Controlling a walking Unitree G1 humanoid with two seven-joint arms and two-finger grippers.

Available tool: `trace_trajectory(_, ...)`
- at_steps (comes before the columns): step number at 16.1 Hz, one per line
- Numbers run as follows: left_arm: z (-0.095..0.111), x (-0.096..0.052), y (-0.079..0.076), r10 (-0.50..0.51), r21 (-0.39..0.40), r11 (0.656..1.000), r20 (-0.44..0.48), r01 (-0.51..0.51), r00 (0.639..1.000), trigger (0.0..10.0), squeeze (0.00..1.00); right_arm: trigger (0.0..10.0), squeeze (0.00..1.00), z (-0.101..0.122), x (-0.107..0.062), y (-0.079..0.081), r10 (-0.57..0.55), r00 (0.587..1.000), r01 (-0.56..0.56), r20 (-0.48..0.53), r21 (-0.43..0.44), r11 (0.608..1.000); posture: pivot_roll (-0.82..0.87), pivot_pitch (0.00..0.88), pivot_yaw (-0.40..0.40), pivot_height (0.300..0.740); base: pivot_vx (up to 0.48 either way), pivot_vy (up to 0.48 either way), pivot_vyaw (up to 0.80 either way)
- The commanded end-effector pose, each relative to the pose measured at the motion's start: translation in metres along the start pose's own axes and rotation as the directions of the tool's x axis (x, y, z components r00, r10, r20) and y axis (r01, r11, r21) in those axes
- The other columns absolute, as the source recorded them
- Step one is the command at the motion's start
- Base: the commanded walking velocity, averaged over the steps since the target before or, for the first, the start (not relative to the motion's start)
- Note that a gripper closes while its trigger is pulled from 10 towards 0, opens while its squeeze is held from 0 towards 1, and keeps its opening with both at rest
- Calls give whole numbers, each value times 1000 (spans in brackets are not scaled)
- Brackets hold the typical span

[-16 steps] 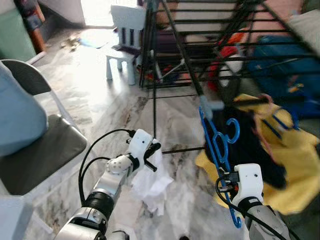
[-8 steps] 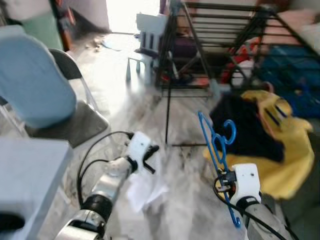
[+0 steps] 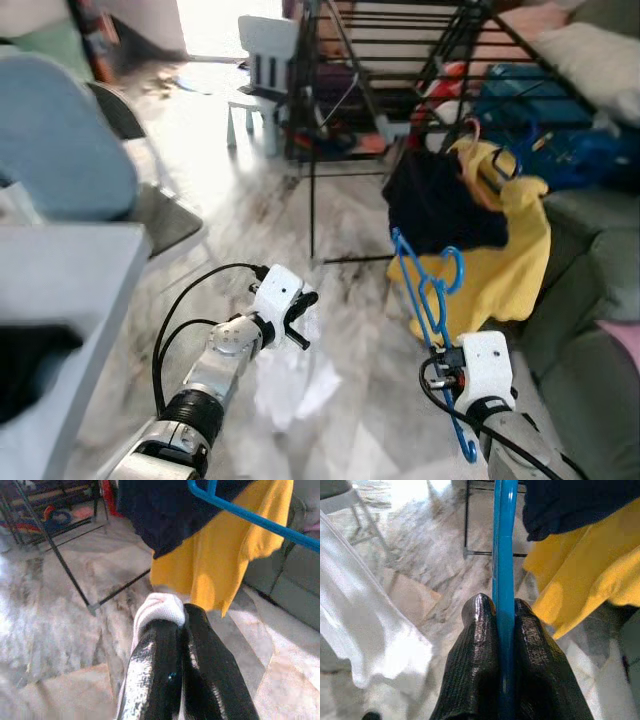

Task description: Hang hanger

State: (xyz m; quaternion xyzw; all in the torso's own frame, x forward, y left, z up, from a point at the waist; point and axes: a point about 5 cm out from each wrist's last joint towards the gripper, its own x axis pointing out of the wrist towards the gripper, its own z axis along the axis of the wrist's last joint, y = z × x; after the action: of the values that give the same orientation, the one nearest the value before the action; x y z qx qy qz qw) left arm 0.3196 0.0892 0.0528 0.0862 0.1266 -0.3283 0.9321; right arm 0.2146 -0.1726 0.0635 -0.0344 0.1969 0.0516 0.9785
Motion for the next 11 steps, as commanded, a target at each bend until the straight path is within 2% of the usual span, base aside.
trace_trajectory(1, 11, 5, -4, -17, 28, 999, 32, 16, 999, 10000, 0, 10000, 0, -3, -2, -4, -26, 1000, 25, -14, -5, 1000, -22, 0, -54, 740, -356, 0, 0)
trace_trajectory(8, 12, 6, -6, -21, 37, 999, 36, 20, 999, 10000, 0, 10000, 0, -3, -1, -5, -33, 999, 33, -27, 3, 999, -23, 0, -52, 740, -355, 0, 0)
trace_trajectory(10, 12, 6, -6, -23, 41, 999, 34, 22, 999, 10000, 0, 10000, 0, -3, -1, -4, -31, 999, 32, -30, 7, 999, -25, 0, -51, 740, -334, 0, -500)
trace_trajectory(11, 12, 7, -6, -27, 35, 999, 40, 26, 999, 10000, 0, 10000, 0, -3, -1, -3, -29, 999, 30, -29, 7, 1000, -25, 0, -50, 740, 0, 0, 0)
